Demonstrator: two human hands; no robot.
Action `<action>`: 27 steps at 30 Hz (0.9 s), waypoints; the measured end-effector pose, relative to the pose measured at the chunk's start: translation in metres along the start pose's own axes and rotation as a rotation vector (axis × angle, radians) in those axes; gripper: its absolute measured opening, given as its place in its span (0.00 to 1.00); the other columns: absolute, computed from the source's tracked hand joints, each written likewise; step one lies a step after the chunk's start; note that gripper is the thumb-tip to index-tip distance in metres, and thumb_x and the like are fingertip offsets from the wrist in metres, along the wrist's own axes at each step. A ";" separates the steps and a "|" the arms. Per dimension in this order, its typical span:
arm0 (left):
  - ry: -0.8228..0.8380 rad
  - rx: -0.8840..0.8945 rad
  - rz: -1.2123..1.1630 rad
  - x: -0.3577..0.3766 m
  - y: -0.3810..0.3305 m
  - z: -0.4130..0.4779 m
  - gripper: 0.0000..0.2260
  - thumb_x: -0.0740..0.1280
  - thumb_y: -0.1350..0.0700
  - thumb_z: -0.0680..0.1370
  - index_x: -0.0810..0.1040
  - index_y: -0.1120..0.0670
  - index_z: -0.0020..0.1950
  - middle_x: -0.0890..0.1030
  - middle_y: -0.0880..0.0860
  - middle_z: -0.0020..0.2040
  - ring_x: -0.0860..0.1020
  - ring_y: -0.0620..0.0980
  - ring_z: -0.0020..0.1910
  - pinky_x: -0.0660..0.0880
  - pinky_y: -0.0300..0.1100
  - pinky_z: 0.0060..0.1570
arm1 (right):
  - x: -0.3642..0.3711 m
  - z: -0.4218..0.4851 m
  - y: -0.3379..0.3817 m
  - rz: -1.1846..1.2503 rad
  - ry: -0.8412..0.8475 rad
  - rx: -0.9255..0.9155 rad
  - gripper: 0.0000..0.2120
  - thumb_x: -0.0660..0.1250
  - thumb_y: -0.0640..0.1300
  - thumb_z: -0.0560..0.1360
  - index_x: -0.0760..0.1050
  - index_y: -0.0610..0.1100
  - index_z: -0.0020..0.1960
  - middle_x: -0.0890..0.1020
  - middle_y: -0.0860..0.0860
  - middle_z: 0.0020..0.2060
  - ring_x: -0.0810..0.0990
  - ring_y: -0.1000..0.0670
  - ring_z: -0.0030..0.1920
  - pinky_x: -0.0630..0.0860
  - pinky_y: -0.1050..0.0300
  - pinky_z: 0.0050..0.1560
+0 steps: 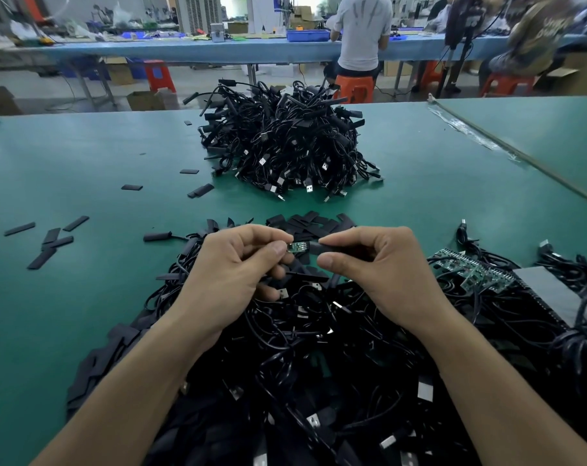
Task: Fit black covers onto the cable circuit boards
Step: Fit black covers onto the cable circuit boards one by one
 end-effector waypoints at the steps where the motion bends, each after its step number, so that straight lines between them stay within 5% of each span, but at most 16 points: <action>1: -0.002 -0.003 -0.004 0.000 0.000 0.000 0.08 0.68 0.64 0.79 0.84 0.52 0.47 0.85 0.53 0.38 0.79 0.41 0.32 0.76 0.34 0.28 | 0.000 0.000 0.001 0.013 0.011 -0.002 0.09 0.79 0.45 0.67 0.85 0.52 0.47 0.86 0.56 0.39 0.85 0.55 0.39 0.77 0.68 0.42; 19: 0.058 -0.013 0.055 -0.002 0.000 0.000 0.10 0.69 0.63 0.79 0.86 0.50 0.44 0.85 0.57 0.39 0.79 0.43 0.32 0.75 0.33 0.29 | 0.001 -0.002 -0.003 -0.054 0.017 -0.012 0.10 0.79 0.46 0.68 0.86 0.52 0.48 0.86 0.57 0.39 0.84 0.58 0.41 0.78 0.65 0.45; 27: 0.163 -0.028 0.075 0.003 -0.005 -0.004 0.08 0.69 0.63 0.79 0.77 0.55 0.57 0.86 0.55 0.39 0.83 0.46 0.36 0.75 0.33 0.30 | 0.005 -0.003 -0.003 -0.031 0.072 -0.055 0.13 0.80 0.42 0.67 0.84 0.58 0.46 0.85 0.61 0.39 0.84 0.60 0.42 0.75 0.69 0.44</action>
Point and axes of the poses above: each hand's wrist, its own z-axis towards the middle knuckle, its own x-axis out of the palm, y = z × x, the point moved 2 cm from there along z, towards the middle knuckle
